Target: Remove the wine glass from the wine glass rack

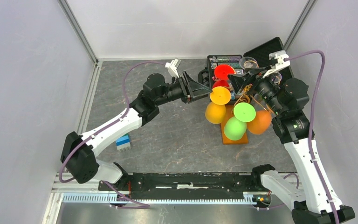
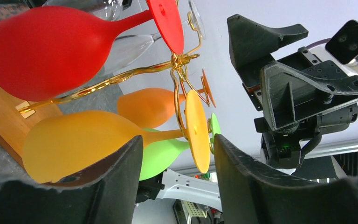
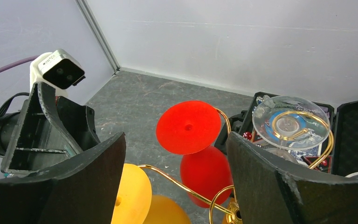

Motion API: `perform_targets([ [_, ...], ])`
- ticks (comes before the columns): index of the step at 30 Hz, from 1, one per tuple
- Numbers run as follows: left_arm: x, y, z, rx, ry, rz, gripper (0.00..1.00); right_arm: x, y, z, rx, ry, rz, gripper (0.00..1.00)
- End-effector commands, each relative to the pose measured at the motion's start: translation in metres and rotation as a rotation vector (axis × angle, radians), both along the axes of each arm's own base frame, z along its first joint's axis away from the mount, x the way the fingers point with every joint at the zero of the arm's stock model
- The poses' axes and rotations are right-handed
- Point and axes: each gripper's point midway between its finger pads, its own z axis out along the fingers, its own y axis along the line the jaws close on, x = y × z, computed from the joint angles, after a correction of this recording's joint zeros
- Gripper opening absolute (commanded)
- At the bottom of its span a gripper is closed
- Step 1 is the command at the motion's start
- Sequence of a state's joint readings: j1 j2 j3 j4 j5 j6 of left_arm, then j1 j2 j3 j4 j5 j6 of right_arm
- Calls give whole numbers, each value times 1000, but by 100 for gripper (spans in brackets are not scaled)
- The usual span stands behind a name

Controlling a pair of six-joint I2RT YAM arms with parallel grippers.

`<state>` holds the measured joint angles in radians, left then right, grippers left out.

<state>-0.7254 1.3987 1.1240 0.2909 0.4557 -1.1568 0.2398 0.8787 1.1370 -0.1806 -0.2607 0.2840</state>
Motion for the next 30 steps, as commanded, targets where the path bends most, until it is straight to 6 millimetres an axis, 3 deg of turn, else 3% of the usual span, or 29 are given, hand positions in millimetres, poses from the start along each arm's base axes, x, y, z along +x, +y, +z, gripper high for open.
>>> perform_targets([
  [1,-10,-6,22,-41,-6,-39,57,-2,-3,9,20,-37,-15,84],
  [7,-21,-16,28,-49,-2,-92,50,-2,-4,8,23,-36,-17,83],
  [14,-23,-30,16,-21,45,-131,40,-4,-5,12,25,-43,-24,83],
  [20,-18,-28,10,-10,77,-85,19,-8,-8,15,30,-52,-38,83],
  [25,-18,-25,18,-23,55,-73,3,-7,-8,13,34,-48,-39,84],
  [30,-22,-19,29,-43,39,-64,2,-8,-9,15,39,-50,-41,83],
])
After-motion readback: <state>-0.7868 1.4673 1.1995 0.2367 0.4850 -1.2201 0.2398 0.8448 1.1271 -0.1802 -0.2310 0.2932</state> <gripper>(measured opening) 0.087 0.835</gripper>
